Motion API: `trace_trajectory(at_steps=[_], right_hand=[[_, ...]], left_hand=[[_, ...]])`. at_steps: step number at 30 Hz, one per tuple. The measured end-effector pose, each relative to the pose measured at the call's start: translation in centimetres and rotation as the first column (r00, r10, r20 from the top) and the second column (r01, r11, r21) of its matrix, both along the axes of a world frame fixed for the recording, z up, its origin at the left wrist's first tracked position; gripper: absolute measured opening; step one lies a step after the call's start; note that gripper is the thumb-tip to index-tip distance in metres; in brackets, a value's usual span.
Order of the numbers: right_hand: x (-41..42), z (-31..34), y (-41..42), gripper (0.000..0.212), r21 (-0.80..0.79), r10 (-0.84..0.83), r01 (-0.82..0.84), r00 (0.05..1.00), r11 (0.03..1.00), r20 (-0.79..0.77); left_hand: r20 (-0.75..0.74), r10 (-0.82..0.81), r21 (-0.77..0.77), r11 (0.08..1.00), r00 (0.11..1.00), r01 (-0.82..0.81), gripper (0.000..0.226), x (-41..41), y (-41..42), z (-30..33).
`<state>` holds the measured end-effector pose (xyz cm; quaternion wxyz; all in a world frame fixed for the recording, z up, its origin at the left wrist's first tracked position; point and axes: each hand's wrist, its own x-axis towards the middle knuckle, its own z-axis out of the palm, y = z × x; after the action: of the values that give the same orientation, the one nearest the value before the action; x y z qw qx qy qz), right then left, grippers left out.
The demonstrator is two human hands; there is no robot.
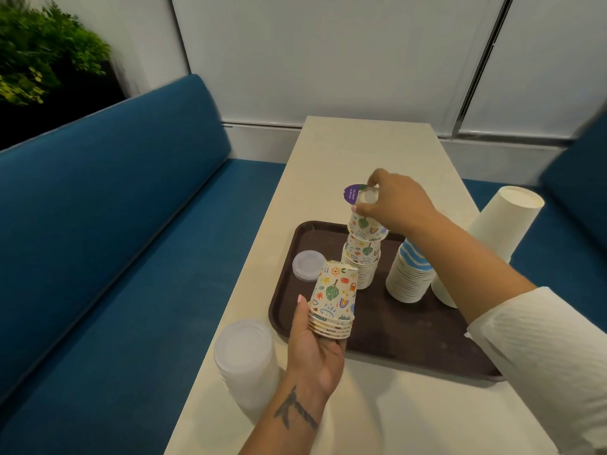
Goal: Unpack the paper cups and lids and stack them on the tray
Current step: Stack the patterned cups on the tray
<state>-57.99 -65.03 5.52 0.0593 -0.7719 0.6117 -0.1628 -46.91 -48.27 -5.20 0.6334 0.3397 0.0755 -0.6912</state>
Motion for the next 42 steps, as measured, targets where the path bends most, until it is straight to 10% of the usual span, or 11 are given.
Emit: trace_trajectory(at_steps=[8, 14, 21, 34, 42], right_hand=[[0.1, -1.1, 2.7, 0.057, -0.120, 0.079, -0.072, 0.996, 0.990, 0.052], [0.8, -1.2, 6.1, 0.067, 0.402, 0.293, -0.334, 0.942, 0.852, 0.162], [0.5, -1.9, 6.9, 0.068, 0.537, 0.238, -0.371, 0.923, 0.758, 0.302], [-0.4, 1.8, 4.9, 0.064, 0.426, 0.078, -0.267, 0.908, 0.864, 0.411], [-0.3, 4.5, 2.2, 0.075, 0.063, 0.041, -0.058, 0.969, 0.996, 0.245]], left_hand=[[-0.030, -0.023, -0.005, 1.000, 0.999, 0.023, 0.061, 0.1, -0.1, 0.2], [-0.020, -0.023, -0.036, 0.999, 1.000, 0.023, 0.070, -0.6, 0.2, 1.1], [0.002, -0.037, -0.063, 0.997, 0.999, 0.037, 0.065, -0.8, 1.0, 1.3], [0.006, -0.037, -0.036, 0.999, 0.999, 0.037, 0.054, -0.5, 1.3, 0.9], [-0.015, -0.037, -0.002, 0.999, 0.999, 0.037, 0.051, -0.1, 0.7, 0.3]])
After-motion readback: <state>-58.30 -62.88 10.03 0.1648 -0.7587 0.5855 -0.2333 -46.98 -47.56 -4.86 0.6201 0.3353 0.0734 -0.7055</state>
